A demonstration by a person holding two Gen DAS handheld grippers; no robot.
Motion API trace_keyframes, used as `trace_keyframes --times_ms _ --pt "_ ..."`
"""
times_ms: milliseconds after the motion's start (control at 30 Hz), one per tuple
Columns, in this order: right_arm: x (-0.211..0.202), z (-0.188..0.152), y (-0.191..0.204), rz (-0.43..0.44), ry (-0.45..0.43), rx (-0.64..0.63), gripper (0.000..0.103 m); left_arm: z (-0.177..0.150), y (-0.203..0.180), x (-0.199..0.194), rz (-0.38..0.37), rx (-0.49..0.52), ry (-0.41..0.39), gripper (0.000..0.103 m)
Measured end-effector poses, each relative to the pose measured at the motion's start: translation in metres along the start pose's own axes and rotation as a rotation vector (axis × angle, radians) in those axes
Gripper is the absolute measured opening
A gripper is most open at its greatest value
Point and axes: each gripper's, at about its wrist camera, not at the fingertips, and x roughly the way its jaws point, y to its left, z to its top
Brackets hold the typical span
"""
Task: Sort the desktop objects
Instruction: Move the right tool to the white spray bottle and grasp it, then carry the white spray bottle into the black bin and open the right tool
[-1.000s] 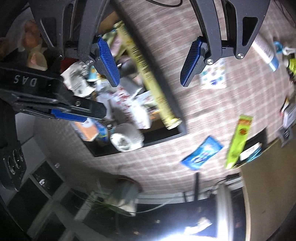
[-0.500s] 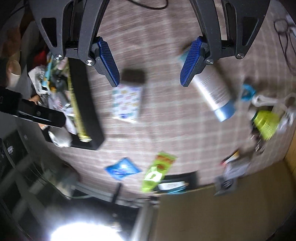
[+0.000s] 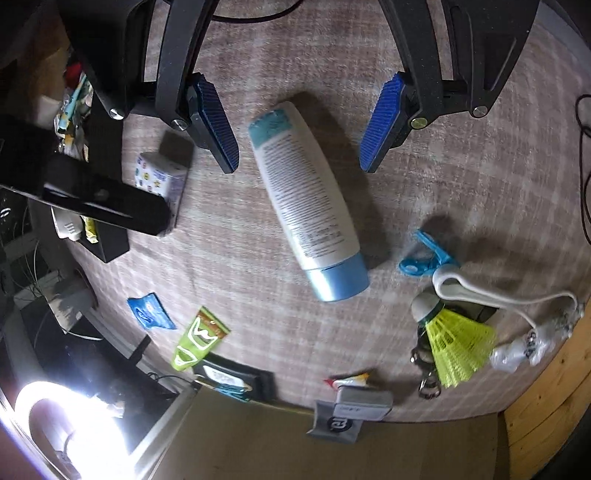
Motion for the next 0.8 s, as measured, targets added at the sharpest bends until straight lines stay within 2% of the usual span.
trace_keyframes --times_ms 167,467,633,667,733,800 --pt "0.035 0.006 0.018 0.015 0.046 -0.008 0.057 0.002 0.010 0.009 -0.017 -0.030 -0.011 0.066" --pt "0.072 0.011 0.028 0.036 0.118 0.001 0.057 0.008 0.031 0.024 -0.073 -0.094 -0.001 0.066" --pt "0.086 0.013 0.031 0.065 0.142 0.011 0.047 0.013 0.030 0.027 -0.095 -0.083 -0.007 0.064" --pt "0.088 0.014 0.032 0.083 0.148 0.020 0.045 0.013 0.029 0.027 -0.102 -0.079 -0.007 0.062" --pt "0.091 0.013 0.034 0.109 0.157 0.030 0.042 0.014 0.029 0.029 -0.112 -0.070 -0.007 0.049" --pt "0.092 0.013 0.035 0.109 0.148 0.034 0.041 0.015 0.029 0.030 -0.127 -0.068 -0.002 0.048"
